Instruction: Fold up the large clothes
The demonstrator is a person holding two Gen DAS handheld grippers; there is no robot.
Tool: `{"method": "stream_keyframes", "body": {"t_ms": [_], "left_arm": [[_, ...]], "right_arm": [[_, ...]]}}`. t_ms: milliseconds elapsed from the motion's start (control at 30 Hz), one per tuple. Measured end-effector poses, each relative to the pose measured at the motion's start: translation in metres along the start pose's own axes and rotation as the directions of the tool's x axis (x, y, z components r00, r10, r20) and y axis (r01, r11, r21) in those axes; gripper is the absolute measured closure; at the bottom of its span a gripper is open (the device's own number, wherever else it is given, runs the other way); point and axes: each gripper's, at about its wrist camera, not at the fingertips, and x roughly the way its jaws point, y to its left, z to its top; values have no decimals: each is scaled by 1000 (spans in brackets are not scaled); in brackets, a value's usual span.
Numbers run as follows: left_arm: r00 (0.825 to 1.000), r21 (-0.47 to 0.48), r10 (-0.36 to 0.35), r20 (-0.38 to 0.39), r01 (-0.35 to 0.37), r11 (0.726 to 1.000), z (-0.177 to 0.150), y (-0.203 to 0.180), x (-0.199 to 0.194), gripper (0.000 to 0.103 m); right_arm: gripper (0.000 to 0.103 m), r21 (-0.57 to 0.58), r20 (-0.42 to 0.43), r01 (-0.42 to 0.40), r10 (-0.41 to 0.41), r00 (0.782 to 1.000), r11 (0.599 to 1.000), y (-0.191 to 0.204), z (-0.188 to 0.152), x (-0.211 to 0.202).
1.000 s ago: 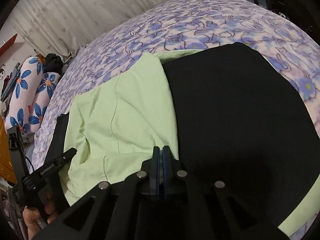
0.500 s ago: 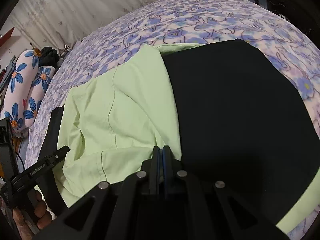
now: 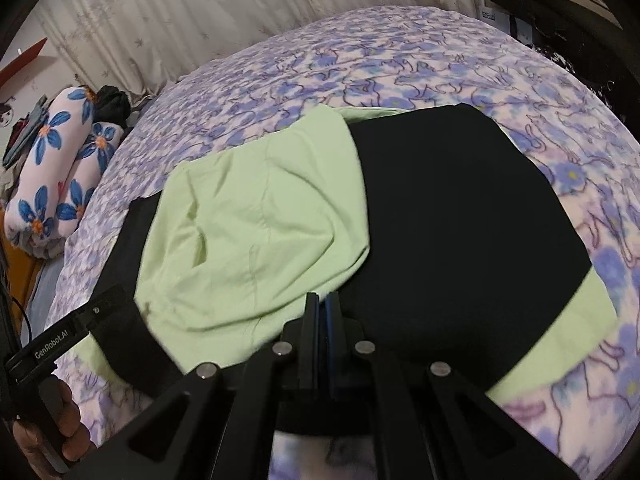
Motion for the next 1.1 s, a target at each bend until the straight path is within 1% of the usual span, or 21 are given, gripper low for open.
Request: {"method": "stream_keyframes", "body": {"t_ms": [200,267,433,500,533,567,600,633,700,833,1000,1100], "left_arm": [[1000,-12,-13,26,13,1000,-14,10,-26,46],[999,-24,-27,33,27,999,-20,14,-33,46],[998,-36,-49,37,50,998,-31,22,-39,46],[997,-54,-78,26,79,995,-37,29,-38,45],[995,-66,-96,23,98,993,-40,33,-36,41],[992,-88,-124,16,125,988,-44,39,-34,37],[990,-105,-139,10,139,985,-46,43,-31,31],[986,-141,-169,1,168,976,-50,51,-28,30],[979,-194,-204,-7,199,961,-56,64,-21,30],[972,-277,-233,-4,223,935,-63,87,-7,30],[963,-332,-267,38,264,906,-61,102,11,30],[960,-354,-279,35,273,894,-55,104,25,30]], "right_arm": [[100,-52,33,-11,13,999,999,15,-8,-19],[100,-70,44,-14,17,999,997,21,-10,-22],[100,-122,53,-33,40,998,992,40,-15,-26],[100,-139,52,-40,47,998,989,47,-17,-26],[100,-152,50,-45,53,997,987,51,-17,-26],[100,-160,51,-46,55,997,986,55,-18,-25],[100,-170,53,-45,55,997,984,58,-18,-25],[100,-181,55,-43,54,997,983,62,-18,-24],[100,-202,62,-38,52,997,979,69,-17,-22],[100,-212,54,-40,52,997,977,79,-13,-13],[100,-211,41,-49,59,997,976,88,-7,1],[100,-210,37,-49,58,998,977,90,-5,8]]}}
